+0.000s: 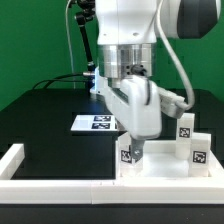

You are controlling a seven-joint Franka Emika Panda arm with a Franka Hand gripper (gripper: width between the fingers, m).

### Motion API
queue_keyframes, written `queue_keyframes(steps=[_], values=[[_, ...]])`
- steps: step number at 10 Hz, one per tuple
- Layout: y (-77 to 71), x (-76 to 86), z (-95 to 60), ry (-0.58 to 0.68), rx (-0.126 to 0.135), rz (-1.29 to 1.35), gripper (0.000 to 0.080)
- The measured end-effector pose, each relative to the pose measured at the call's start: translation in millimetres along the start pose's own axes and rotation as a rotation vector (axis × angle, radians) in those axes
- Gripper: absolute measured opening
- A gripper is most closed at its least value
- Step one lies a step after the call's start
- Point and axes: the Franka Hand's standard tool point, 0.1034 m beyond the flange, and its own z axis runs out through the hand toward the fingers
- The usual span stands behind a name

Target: Assemble square table

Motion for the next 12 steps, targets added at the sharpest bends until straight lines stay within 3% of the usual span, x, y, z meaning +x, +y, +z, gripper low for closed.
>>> queue_keyframes(steps=[2, 4, 6, 7, 8, 12], values=[[-3.2, -6.9, 0.5, 0.017, -0.013, -0.262, 0.0649], [-3.2, -6.3, 0.9, 0.020, -0.012, -0.288, 0.0649], [-3.3, -6.8, 1.0, 0.018, -0.010, -0.230, 0.0367], [-2.1, -7.9, 1.6, 0.015, -0.014, -0.151, 0.0367], [-1.9, -8.0, 1.9, 0.014, -0.014, -0.107, 0.0287], [-1.9, -8.1, 1.9, 0.014, -0.013, 0.184, 0.0287]])
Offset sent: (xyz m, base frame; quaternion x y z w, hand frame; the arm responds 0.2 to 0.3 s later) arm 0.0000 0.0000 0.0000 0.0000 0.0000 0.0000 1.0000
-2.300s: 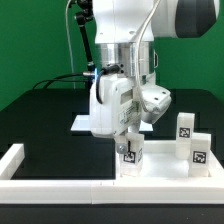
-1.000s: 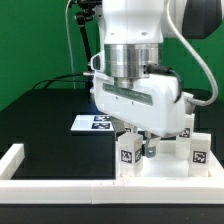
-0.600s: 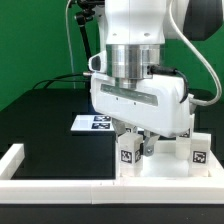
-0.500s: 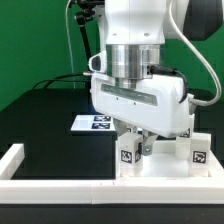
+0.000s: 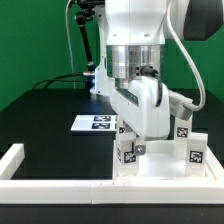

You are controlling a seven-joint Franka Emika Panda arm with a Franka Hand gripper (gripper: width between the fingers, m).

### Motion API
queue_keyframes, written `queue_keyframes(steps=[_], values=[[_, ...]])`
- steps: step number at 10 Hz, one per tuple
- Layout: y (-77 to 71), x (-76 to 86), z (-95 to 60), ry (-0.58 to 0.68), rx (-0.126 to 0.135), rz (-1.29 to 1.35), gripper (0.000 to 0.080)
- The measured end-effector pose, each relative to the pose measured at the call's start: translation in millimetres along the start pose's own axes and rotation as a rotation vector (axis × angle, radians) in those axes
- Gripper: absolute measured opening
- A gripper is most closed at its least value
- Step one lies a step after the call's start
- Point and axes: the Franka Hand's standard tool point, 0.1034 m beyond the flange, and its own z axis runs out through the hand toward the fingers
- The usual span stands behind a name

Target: Assemble square table

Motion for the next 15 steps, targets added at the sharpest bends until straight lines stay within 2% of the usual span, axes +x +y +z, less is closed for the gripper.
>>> queue_keyframes(steps=[1, 3, 5, 7, 10, 13, 14, 15], values=[[-0.2, 1.9, -0.3, -0.006, -0.010, 0.087, 0.0287], [-7.2, 2.2, 0.7, -0.011, 0.002, 0.300, 0.0287], [-9.9, -1.0, -0.3, -0.029, 0.003, 0.544, 0.0287], [-12.8, -1.7, 0.4, -0.035, 0.023, 0.765, 0.0287], [-15.4, -4.1, 1.7, -0.062, 0.054, 0.838, 0.0287], [-14.8, -4.2, 1.9, -0.061, 0.056, 0.761, 0.0288], [-14.8, -4.4, 2.0, -0.061, 0.056, 0.757, 0.0489], [-13.4, -4.7, 2.1, -0.058, 0.052, 0.604, 0.0596]])
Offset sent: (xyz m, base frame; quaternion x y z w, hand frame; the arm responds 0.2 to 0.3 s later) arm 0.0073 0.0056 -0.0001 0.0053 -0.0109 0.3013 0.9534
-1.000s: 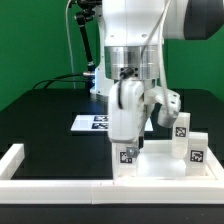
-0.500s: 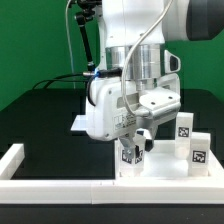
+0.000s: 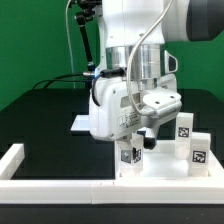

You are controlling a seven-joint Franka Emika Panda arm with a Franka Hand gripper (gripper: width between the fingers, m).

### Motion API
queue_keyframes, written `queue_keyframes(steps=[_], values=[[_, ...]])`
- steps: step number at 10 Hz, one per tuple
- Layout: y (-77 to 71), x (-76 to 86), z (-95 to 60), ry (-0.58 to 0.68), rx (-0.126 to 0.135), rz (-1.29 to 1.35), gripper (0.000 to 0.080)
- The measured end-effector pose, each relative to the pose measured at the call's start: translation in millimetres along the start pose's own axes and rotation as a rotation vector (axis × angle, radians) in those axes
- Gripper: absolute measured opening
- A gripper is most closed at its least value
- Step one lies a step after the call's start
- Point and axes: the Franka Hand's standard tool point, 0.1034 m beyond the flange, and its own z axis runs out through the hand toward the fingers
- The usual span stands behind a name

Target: Assemble square table

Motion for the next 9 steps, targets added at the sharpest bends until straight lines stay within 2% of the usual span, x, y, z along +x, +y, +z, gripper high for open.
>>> queue_keyframes(steps=[1, 2, 5, 6, 7, 9], values=[[-0.1, 1.7, 0.1, 0.001, 0.010, -0.211, 0.0596], [0.8, 4.2, 0.5, 0.005, 0.011, -0.342, 0.0639], [0.1, 4.9, 0.5, 0.008, 0.012, -0.534, 0.0646], [0.3, 5.1, 0.3, 0.013, 0.003, -0.650, 0.0649], [-0.3, 4.4, -1.2, 0.027, -0.023, -0.836, 0.0649], [-6.2, 10.3, -3.1, 0.030, -0.036, -1.116, 0.0649]])
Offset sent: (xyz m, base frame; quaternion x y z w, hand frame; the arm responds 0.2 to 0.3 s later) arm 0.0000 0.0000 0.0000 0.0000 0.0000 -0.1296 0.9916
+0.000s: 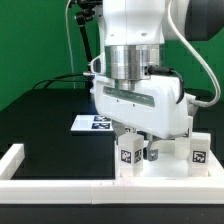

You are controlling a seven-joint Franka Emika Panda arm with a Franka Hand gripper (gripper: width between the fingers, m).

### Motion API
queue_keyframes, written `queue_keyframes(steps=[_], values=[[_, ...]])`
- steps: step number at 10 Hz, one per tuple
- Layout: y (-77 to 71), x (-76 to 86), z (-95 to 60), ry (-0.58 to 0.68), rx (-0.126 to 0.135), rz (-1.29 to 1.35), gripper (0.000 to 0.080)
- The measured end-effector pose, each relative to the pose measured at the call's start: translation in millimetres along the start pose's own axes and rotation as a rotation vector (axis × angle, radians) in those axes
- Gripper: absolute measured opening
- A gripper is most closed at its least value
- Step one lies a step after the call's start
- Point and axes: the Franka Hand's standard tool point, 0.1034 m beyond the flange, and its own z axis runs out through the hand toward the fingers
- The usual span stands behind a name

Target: Assemble square table

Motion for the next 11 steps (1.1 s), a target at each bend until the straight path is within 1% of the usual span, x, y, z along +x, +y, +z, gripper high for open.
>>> queue_keyframes(steps=[1, 2, 3, 4, 5, 6, 11], values=[[1.7, 2.8, -0.3, 0.001, 0.000, -0.044, 0.0649], [1.0, 1.8, -0.1, 0.001, 0.001, -0.039, 0.0649], [1.0, 1.9, -0.2, 0.002, 0.001, -0.008, 0.0543], [1.2, 2.1, -0.2, 0.002, 0.001, 0.007, 0.0543], [3.1, 2.8, 0.2, 0.002, -0.002, 0.047, 0.0364], [7.0, 4.0, 1.0, 0.000, -0.008, 0.140, 0.0295], [12.2, 5.9, 1.2, -0.003, -0.015, 0.498, 0.0295]])
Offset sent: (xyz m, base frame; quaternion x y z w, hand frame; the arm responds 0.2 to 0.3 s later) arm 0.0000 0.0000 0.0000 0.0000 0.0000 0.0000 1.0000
